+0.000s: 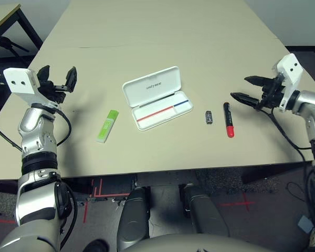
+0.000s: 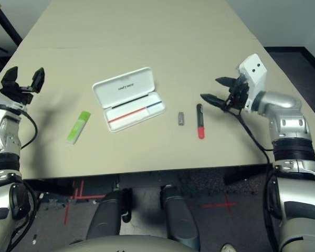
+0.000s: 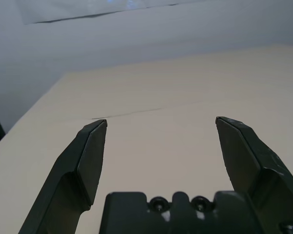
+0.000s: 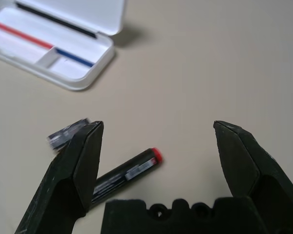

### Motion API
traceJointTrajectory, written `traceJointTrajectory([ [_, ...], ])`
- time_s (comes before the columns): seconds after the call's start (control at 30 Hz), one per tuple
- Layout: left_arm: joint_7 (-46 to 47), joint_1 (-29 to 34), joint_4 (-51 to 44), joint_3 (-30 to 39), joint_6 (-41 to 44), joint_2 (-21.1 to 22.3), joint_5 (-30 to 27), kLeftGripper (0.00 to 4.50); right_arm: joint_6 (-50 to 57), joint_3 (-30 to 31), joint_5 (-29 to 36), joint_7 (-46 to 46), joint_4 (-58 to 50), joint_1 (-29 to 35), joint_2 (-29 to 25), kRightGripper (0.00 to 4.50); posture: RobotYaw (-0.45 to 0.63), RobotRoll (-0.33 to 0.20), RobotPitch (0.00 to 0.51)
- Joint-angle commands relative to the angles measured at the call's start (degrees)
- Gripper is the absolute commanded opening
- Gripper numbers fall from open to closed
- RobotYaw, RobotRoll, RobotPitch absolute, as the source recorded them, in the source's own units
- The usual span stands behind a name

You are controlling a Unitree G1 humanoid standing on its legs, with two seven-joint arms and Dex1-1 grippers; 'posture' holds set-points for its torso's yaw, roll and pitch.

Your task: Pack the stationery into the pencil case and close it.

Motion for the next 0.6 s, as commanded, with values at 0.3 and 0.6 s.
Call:
traceJointTrajectory([
  [0.3, -16.78, 14.41, -30.88, -9.24, 21.05, 9.66, -4.59, 4.48, 2.72, 3.78, -2.17, 3.57, -1.28, -0.23, -1.24, 4.50, 0.00, 0.000, 0.180],
  [0.6, -23.83, 20.15, -50.51, -17.76, 36.00, 17.98, -7.04, 4.48, 1.23, 4.92, -3.74, 4.22, 1.55, -1.69, -0.62, 4.50, 0.02, 0.000, 0.179],
])
